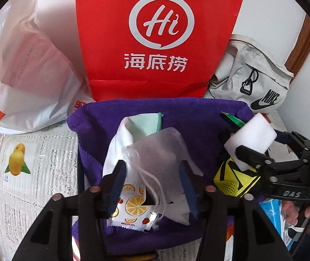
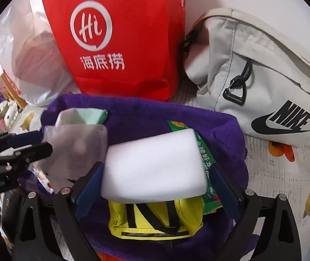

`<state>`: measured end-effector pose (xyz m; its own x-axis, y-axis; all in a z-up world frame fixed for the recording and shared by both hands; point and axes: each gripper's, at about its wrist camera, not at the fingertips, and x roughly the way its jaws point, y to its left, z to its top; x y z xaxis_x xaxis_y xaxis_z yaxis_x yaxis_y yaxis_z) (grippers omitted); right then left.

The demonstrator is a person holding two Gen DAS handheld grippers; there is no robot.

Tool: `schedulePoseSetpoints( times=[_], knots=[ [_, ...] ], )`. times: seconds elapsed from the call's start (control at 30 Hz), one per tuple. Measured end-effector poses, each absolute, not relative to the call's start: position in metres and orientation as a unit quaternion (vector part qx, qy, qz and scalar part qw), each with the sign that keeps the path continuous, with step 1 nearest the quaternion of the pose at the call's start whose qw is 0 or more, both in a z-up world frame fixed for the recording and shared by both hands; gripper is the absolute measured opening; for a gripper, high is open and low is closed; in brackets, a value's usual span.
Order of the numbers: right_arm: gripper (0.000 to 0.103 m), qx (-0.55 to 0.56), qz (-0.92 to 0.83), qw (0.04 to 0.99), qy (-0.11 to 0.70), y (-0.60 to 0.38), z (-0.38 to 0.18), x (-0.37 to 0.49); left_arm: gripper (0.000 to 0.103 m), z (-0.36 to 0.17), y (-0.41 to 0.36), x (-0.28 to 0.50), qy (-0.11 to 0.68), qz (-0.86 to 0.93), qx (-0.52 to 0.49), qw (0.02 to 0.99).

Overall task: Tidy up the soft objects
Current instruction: 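Release the clear bag on the towel with the left gripper while the right gripper releases the sponge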

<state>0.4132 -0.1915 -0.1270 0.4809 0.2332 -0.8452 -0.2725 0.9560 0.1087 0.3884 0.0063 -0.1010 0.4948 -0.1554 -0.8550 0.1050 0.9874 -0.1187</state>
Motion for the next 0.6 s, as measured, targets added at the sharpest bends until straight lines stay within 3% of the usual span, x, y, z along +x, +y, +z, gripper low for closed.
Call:
schedulePoseSetpoints(
  times=[0.6],
  knots=[
    [0.099, 0.023, 0.128, 0.876, 0.465, -0.215, -0.079, 0.364, 0.07, -0.057, 0.021, 0.333, 0.476, -0.046, -0.015, 0.878]
  ],
)
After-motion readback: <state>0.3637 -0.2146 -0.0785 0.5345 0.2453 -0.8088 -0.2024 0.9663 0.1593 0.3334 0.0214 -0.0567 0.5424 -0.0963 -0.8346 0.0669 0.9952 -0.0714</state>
